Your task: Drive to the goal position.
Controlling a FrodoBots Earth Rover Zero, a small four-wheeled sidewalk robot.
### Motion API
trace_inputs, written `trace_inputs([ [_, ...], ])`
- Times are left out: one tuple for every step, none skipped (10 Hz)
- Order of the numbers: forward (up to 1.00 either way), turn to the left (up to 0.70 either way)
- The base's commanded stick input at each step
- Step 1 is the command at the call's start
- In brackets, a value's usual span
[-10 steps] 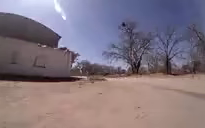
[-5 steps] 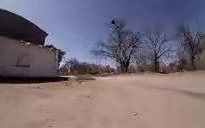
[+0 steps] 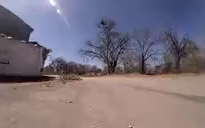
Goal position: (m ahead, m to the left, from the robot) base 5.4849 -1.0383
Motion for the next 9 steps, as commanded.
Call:
trace_inputs([
  [1.0,0.0],
  [1.0,0.0],
  [1.0,0.0],
  [1.0,0.0],
  [1.0,0.0],
  [1.0,0.0],
  [1.0,0.0],
  [1.0,0.0],
  [1.0,0.0],
])
